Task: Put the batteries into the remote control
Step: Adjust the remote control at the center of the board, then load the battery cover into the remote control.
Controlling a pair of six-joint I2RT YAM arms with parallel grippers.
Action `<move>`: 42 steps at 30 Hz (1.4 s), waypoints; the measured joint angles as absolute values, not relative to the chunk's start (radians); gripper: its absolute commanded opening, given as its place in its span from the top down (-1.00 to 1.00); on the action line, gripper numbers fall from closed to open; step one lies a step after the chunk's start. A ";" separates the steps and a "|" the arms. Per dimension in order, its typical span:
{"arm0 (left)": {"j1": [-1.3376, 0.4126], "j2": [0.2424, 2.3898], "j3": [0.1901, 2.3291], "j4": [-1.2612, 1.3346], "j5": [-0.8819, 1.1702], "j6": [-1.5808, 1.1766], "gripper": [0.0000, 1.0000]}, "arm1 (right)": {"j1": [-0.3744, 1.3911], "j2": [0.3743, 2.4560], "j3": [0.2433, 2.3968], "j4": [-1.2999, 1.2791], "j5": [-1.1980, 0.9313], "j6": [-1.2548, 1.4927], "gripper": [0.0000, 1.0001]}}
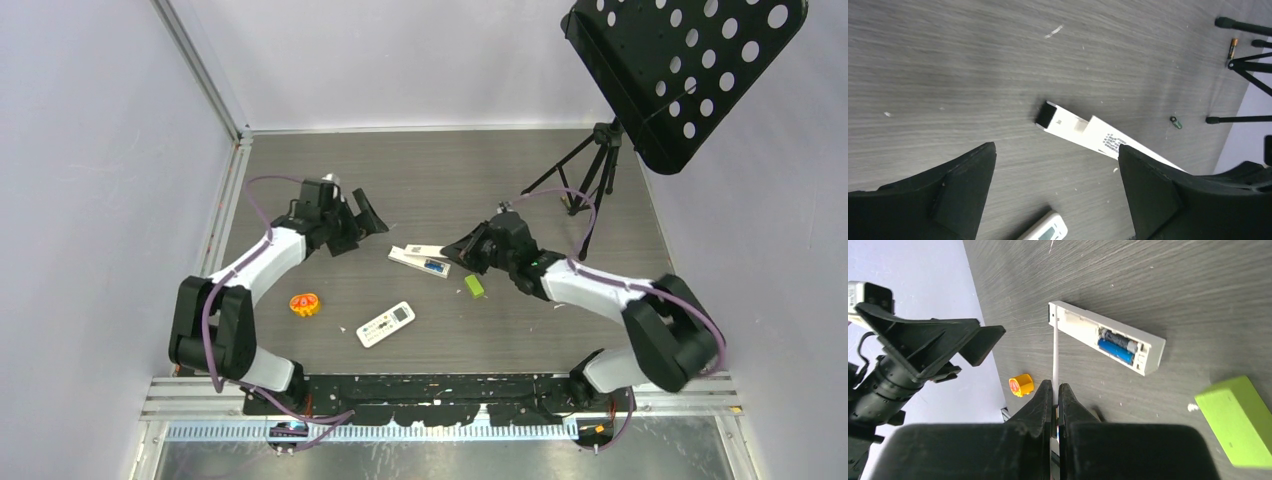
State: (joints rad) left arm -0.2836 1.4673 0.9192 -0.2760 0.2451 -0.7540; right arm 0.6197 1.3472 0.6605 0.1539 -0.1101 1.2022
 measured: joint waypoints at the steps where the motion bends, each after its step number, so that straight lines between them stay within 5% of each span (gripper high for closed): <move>1: -0.264 1.459 0.919 -0.275 0.246 -0.746 -0.99 | 0.620 1.391 0.670 0.183 -0.125 1.204 0.99; 7: -0.226 1.483 0.919 -0.277 0.265 -0.712 -0.99 | 0.619 1.543 0.698 0.338 -0.180 1.217 0.99; 23: -0.224 1.639 0.919 -0.221 0.387 -0.699 -0.42 | 0.604 1.643 0.675 0.442 -0.212 1.290 0.99; 42: -0.224 1.698 0.920 -0.187 0.432 -0.700 -0.43 | 0.582 1.652 0.595 0.628 -0.303 1.194 0.99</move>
